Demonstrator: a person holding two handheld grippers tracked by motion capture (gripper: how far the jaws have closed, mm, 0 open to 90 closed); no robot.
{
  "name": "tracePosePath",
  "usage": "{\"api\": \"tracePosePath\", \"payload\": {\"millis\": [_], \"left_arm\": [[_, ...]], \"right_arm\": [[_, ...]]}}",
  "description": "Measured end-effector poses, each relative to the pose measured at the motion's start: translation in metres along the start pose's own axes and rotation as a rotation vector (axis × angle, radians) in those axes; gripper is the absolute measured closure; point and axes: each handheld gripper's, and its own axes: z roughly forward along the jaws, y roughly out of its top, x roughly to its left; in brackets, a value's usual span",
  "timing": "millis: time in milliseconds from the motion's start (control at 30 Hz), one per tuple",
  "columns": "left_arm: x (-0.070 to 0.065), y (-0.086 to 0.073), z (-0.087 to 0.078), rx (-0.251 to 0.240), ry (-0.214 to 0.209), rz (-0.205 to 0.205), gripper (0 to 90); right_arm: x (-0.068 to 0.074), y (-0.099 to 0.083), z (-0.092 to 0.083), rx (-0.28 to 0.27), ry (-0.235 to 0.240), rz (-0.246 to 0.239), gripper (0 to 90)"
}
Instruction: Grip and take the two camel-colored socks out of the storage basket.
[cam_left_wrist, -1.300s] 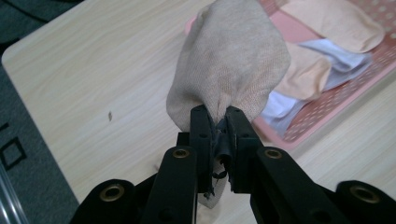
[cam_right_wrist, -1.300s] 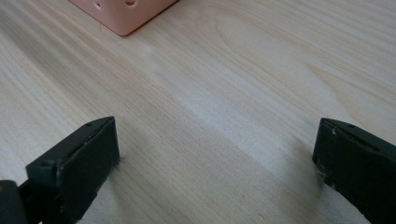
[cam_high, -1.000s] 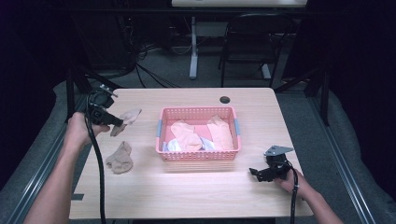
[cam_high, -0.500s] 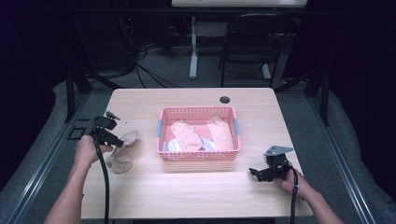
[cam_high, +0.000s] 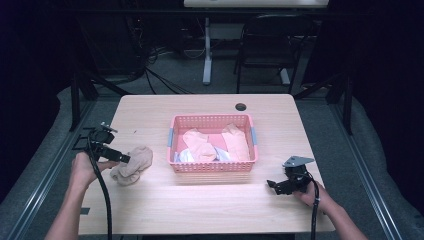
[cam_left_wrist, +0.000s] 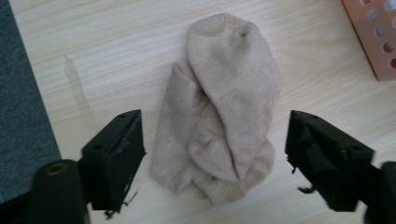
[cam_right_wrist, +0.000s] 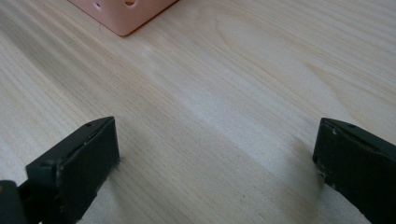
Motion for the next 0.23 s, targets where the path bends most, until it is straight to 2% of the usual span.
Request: {"api": "tracePosePath", "payload": {"millis": [233], "left_arm": [[0.0030, -0.0095, -0.0098, -0.039, -0.008, -0.019, 6.2]], "right_arm": [[-0.0001, 0.0000, 0.0002, -0.001, 0.003, 0.000, 0.0]]}}
